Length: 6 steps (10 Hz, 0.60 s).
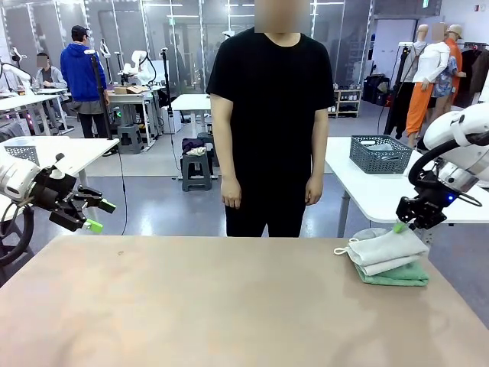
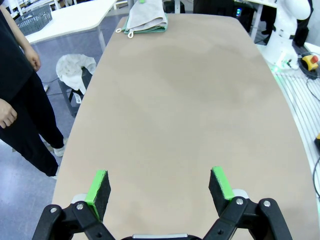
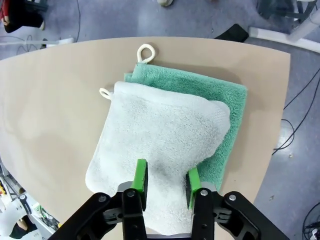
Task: Fold the towels and place them in the basket.
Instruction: Stack the folded Towel with hook on the right side of the table.
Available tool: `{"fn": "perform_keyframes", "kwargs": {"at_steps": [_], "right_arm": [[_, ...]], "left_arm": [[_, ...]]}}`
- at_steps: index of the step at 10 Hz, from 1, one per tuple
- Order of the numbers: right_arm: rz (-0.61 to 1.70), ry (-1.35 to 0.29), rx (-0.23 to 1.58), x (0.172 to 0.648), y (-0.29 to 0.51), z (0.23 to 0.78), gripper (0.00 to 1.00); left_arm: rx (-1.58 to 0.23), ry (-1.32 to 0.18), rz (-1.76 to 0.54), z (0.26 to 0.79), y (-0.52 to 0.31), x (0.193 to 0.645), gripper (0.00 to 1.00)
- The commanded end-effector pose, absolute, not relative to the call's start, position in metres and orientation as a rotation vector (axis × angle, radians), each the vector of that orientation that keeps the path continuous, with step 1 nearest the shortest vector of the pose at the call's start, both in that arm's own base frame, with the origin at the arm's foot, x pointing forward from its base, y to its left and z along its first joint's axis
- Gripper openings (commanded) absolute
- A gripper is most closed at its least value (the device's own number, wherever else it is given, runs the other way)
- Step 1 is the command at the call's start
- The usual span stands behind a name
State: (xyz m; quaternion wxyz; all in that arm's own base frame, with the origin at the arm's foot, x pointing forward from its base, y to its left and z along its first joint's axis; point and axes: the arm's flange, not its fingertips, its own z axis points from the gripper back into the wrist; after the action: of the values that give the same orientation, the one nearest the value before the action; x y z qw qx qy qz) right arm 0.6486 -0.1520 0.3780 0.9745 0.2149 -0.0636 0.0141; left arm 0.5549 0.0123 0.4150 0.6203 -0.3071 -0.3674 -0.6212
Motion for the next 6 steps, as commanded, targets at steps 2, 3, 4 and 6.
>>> {"fn": "perform_keyframes", "kwargs": {"at_steps": [2,3,4,6], "right_arm": [[0.022,-0.122,0.345,0.638,-0.16,0.411,0.57],[0.028,-0.119,0.303,0.631,-0.159,0.431,0.91],[0.013,-0.114,0.256,0.624,-0.156,0.451,0.77],[-0.001,-0.093,0.177,0.595,-0.133,0.5,0.96]], "left_arm": [[-0.704,-0.847,-1.429,0.416,0.012,0.554,1.0],[-0.704,-0.847,-1.429,0.416,0.012,0.554,1.0],[-0.704,-0.847,-1.429,0.416,0.012,0.554,1.0],[-0.704,-0.847,-1.429,0.416,0.012,0.554,1.0]]}}
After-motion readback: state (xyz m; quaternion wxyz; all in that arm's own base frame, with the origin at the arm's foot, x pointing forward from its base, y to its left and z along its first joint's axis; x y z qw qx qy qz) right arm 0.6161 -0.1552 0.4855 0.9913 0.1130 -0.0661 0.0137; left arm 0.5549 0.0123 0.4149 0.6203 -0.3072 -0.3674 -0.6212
